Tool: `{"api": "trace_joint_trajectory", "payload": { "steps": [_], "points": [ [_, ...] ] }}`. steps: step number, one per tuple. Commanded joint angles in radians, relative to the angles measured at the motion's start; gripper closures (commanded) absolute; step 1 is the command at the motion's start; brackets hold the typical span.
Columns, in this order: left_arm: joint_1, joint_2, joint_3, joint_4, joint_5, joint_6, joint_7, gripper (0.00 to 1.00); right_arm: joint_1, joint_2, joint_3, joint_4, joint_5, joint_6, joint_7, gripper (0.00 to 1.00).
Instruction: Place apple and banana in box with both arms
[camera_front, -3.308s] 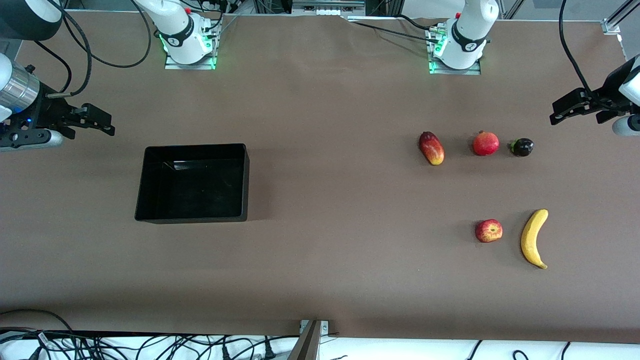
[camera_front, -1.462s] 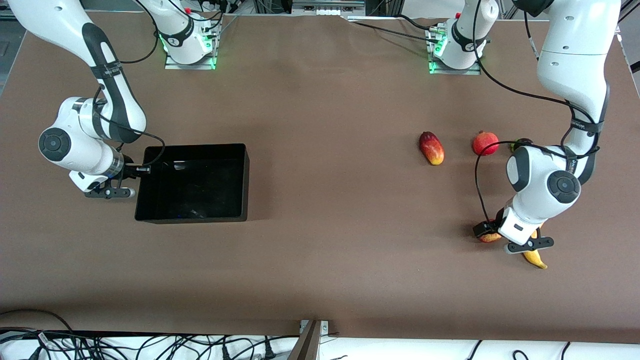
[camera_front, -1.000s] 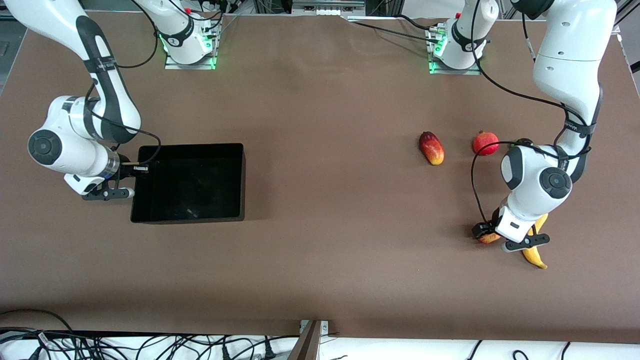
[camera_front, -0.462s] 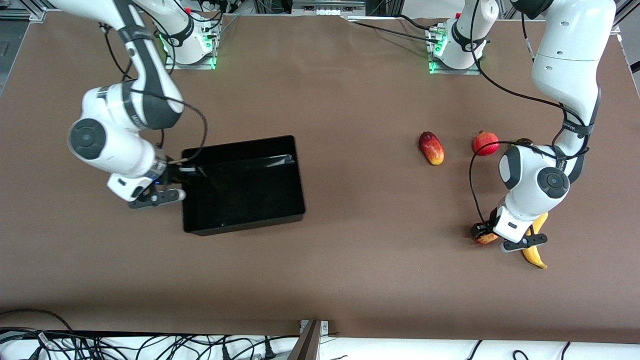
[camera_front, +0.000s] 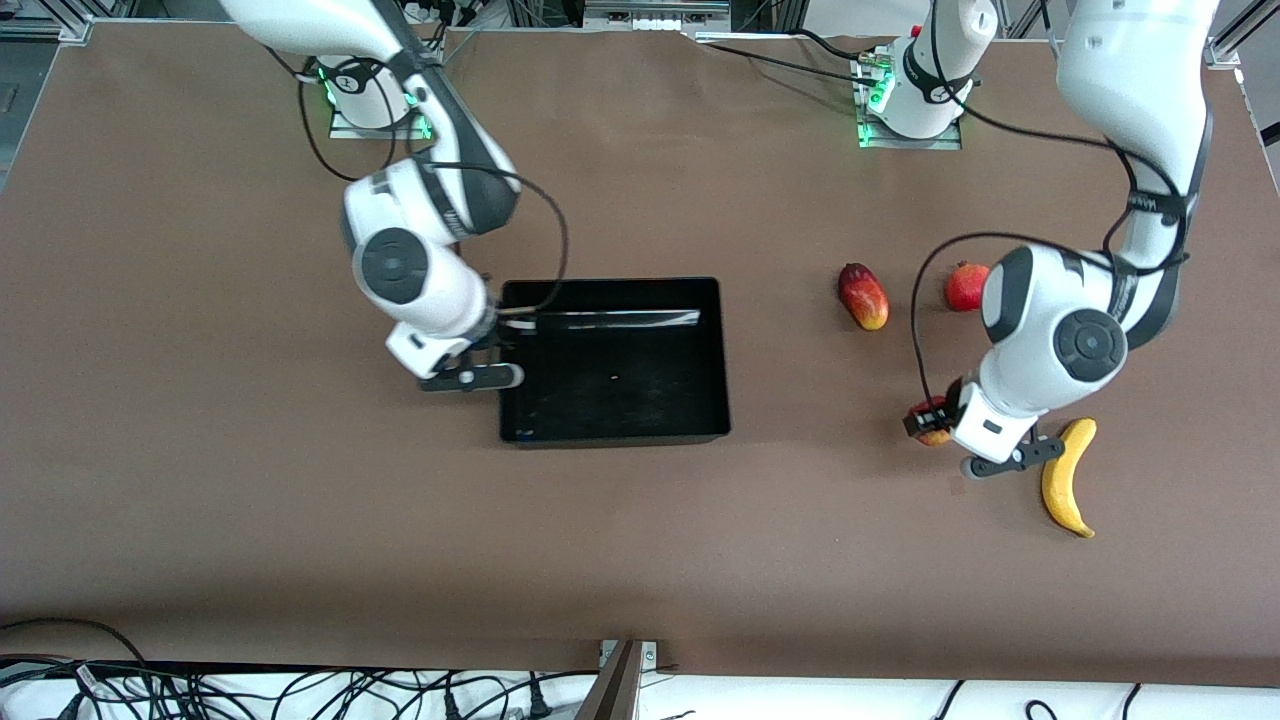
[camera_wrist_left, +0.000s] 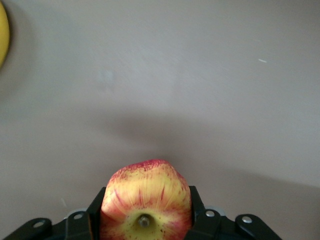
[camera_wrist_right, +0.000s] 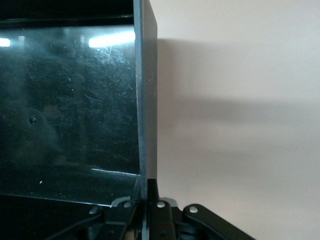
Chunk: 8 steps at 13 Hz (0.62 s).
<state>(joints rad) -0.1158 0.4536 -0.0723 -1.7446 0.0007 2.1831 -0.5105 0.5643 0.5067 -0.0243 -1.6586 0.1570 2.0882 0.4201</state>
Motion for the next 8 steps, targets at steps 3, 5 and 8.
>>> {"api": "trace_joint_trajectory", "payload": {
  "steps": [3, 5, 8],
  "points": [
    [-0.062, -0.087, -0.114, -0.012, 0.037, -0.138, -0.238, 1.00, 0.104, 0.084, -0.009, 0.054, 0.030, 0.107, 0.138, 1.00],
    [-0.070, -0.098, -0.159, -0.007, 0.044, -0.140, -0.288, 1.00, 0.130, 0.102, -0.009, 0.054, 0.047, 0.144, 0.163, 1.00],
    [-0.123, -0.064, -0.185, -0.006, 0.054, -0.125, -0.355, 1.00, 0.144, 0.121, -0.009, 0.054, 0.058, 0.168, 0.161, 1.00]
  ]
}}
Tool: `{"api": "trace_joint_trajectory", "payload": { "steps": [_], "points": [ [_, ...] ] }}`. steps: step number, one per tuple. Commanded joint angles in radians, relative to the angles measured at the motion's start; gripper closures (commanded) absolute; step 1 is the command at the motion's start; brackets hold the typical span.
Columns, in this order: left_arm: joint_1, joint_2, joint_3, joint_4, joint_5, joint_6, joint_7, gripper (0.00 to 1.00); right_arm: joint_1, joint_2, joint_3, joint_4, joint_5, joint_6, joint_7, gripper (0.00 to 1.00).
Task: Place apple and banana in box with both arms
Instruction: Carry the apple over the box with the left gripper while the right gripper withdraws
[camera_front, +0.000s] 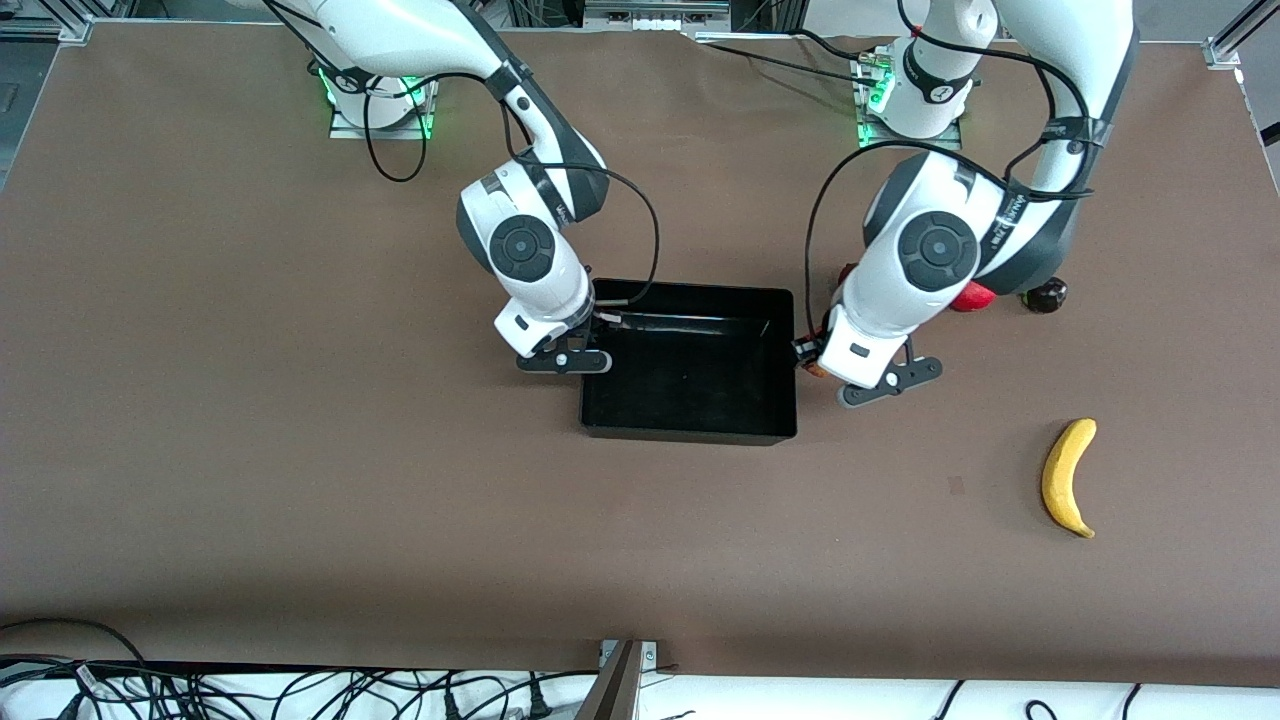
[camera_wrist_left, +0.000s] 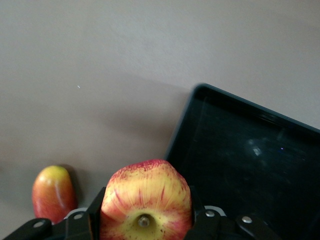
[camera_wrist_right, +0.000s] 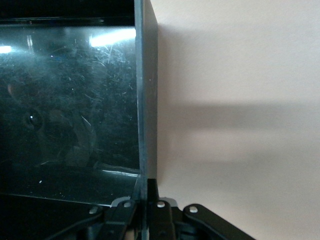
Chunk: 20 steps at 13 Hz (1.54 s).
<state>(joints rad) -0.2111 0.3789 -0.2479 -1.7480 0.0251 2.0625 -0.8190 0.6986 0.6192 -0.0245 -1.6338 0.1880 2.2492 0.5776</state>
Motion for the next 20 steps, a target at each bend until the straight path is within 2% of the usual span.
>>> {"api": "trace_joint_trajectory", "payload": {
  "steps": [1, 2, 3, 4, 7, 8, 11, 15, 18, 19, 20],
  "points": [
    [-0.056, 0.029, -0.013, 0.013, 0.047, 0.007, -0.064, 1.00, 0.018, 0.011, -0.009, 0.029, 0.027, 0.016, 0.004, 1.00],
    [-0.073, 0.069, -0.024, 0.033, 0.053, 0.024, -0.080, 1.00, 0.019, 0.013, -0.009, 0.029, 0.027, 0.024, 0.005, 1.00],
    [-0.085, 0.092, -0.042, 0.038, 0.062, 0.036, -0.089, 1.00, 0.021, 0.014, -0.009, 0.029, 0.027, 0.024, 0.008, 0.64],
    [-0.100, 0.125, -0.051, 0.039, 0.078, 0.062, -0.094, 1.00, 0.021, 0.011, -0.009, 0.029, 0.025, 0.024, 0.005, 0.01],
    [-0.181, 0.227, -0.054, 0.041, 0.114, 0.165, -0.095, 1.00, 0.003, -0.025, -0.026, 0.048, 0.011, 0.000, -0.022, 0.00],
    [-0.191, 0.259, -0.057, 0.041, 0.134, 0.179, -0.110, 1.00, -0.007, -0.057, -0.061, 0.051, 0.007, -0.049, -0.024, 0.00],
    [-0.215, 0.305, -0.073, 0.039, 0.208, 0.252, -0.202, 1.00, -0.007, -0.160, -0.231, 0.058, 0.010, -0.163, -0.120, 0.00],
    [-0.228, 0.308, -0.103, 0.039, 0.228, 0.252, -0.209, 1.00, -0.019, -0.318, -0.385, 0.037, 0.024, -0.379, -0.261, 0.00],
    [-0.229, 0.322, -0.120, 0.039, 0.230, 0.280, -0.207, 1.00, -0.164, -0.462, -0.353, -0.021, 0.005, -0.499, -0.345, 0.00],
    [-0.232, 0.333, -0.120, 0.039, 0.230, 0.289, -0.206, 1.00, -0.236, -0.516, -0.309, -0.059, -0.011, -0.510, -0.387, 0.00],
    [-0.237, 0.350, -0.129, 0.039, 0.237, 0.306, -0.204, 1.00, -0.323, -0.562, -0.235, -0.092, -0.066, -0.511, -0.413, 0.00]
  ]
}}
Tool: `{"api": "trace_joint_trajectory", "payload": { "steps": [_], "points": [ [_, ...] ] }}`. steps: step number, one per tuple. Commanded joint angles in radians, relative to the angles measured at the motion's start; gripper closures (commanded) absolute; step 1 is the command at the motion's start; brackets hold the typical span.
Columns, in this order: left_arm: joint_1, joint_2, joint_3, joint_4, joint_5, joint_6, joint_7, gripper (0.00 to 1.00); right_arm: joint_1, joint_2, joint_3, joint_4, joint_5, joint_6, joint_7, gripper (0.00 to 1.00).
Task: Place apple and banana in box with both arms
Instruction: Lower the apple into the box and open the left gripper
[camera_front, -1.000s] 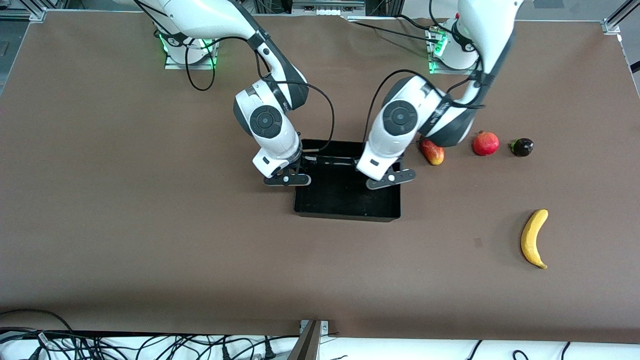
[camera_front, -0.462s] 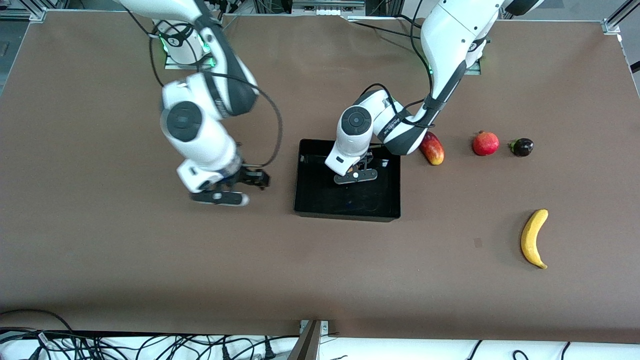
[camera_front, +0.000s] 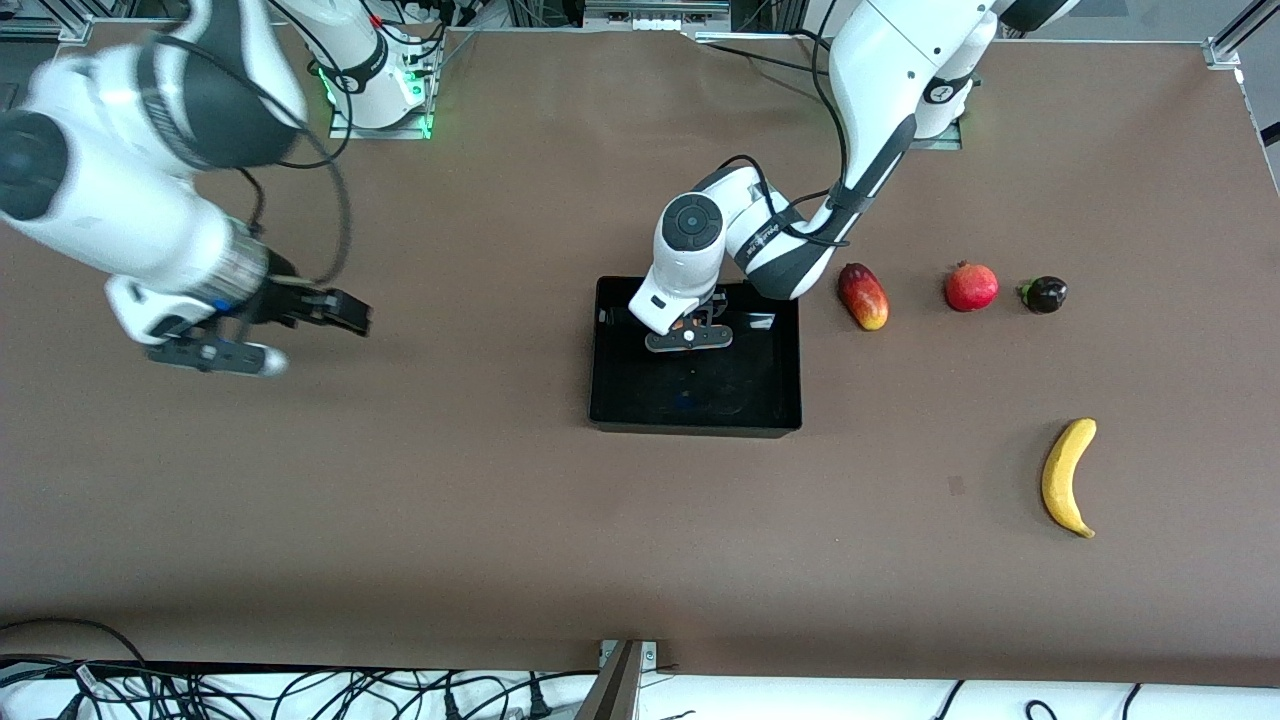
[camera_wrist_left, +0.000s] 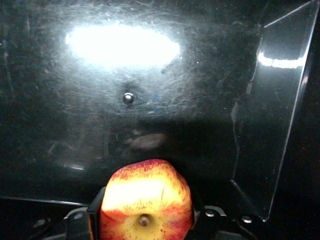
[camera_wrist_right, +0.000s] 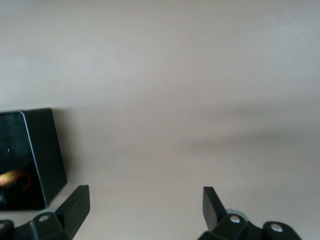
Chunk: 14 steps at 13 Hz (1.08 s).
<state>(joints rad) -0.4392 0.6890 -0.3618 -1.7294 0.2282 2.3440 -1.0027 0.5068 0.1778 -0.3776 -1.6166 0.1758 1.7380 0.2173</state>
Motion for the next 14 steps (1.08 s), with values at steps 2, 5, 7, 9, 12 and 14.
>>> {"api": "trace_joint_trajectory", "payload": {
  "steps": [2, 5, 7, 9, 12, 14],
  "points": [
    [-0.009, 0.064, -0.020, 0.018, 0.081, 0.058, -0.025, 0.94, -0.253, -0.193, 0.230, -0.175, -0.108, 0.003, -0.065, 0.00],
    [-0.007, 0.058, -0.022, 0.018, 0.085, 0.046, -0.135, 0.26, -0.343, -0.231, 0.315, -0.203, -0.124, 0.000, -0.111, 0.00],
    [0.005, 0.023, -0.025, 0.014, 0.082, -0.044, -0.165, 0.00, -0.343, -0.228, 0.315, -0.197, -0.136, -0.001, -0.113, 0.00],
    [0.052, -0.035, -0.025, 0.017, 0.062, -0.151, -0.133, 0.00, -0.343, -0.218, 0.318, -0.175, -0.144, -0.001, -0.113, 0.00],
    [0.134, -0.134, 0.027, 0.126, -0.171, -0.411, 0.164, 0.00, -0.343, -0.216, 0.312, -0.154, -0.144, -0.021, -0.110, 0.00],
    [0.157, -0.152, 0.146, 0.264, -0.263, -0.652, 0.368, 0.00, -0.344, -0.205, 0.312, -0.120, -0.159, -0.073, -0.111, 0.00]
  ]
}}
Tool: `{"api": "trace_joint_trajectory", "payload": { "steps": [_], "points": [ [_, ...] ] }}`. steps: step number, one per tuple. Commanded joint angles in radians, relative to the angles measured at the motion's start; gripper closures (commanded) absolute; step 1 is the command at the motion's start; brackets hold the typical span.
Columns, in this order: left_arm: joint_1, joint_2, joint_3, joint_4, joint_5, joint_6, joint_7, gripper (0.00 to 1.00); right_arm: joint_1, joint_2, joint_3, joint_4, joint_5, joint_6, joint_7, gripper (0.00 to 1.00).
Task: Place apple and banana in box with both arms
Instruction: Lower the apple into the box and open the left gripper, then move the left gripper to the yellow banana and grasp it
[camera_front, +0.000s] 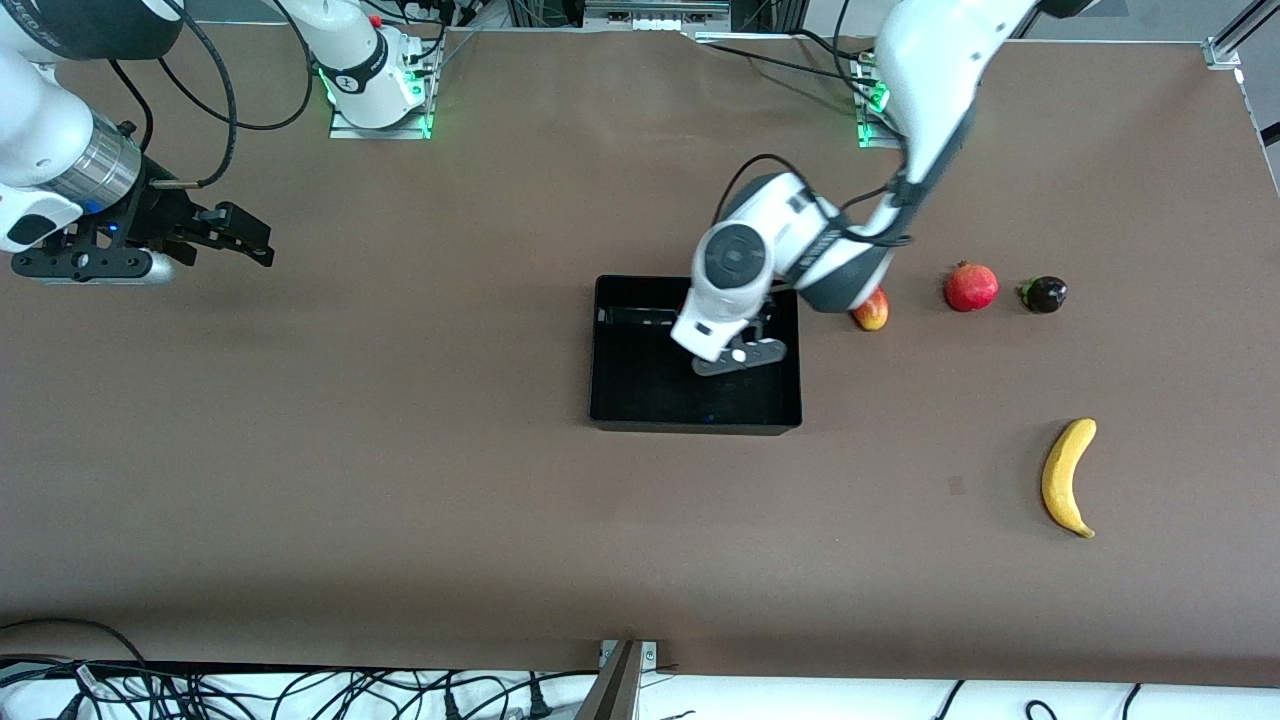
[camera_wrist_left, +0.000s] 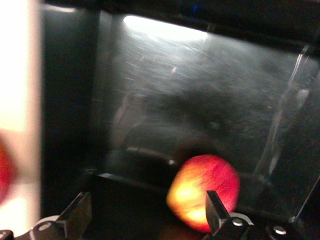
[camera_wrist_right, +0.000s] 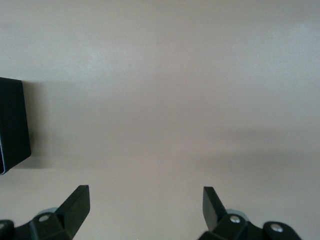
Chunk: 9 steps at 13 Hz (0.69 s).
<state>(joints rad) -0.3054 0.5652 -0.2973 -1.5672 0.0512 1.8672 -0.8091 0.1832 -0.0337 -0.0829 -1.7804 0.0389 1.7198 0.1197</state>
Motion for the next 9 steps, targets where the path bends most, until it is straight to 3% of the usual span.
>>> {"api": "trace_joint_trajectory", "payload": {
  "steps": [1, 3, 5, 9],
  "points": [
    [0.035, -0.030, 0.140, 0.125, -0.094, -0.241, 0.265, 0.00, -0.028, 0.008, 0.014, 0.062, -0.025, -0.068, -0.017, 0.00],
    [0.063, -0.028, 0.284, 0.116, -0.079, -0.296, 0.548, 0.00, -0.028, 0.029, 0.011, 0.093, -0.024, -0.072, -0.006, 0.00],
    [0.083, -0.013, 0.424, 0.102, -0.032, -0.232, 0.794, 0.00, -0.027, 0.032, 0.011, 0.105, -0.017, -0.069, -0.008, 0.00],
    [0.158, 0.065, 0.515, 0.084, 0.044, 0.023, 1.022, 0.00, -0.028, 0.034, 0.009, 0.110, -0.016, -0.074, 0.001, 0.00]
  ]
}}
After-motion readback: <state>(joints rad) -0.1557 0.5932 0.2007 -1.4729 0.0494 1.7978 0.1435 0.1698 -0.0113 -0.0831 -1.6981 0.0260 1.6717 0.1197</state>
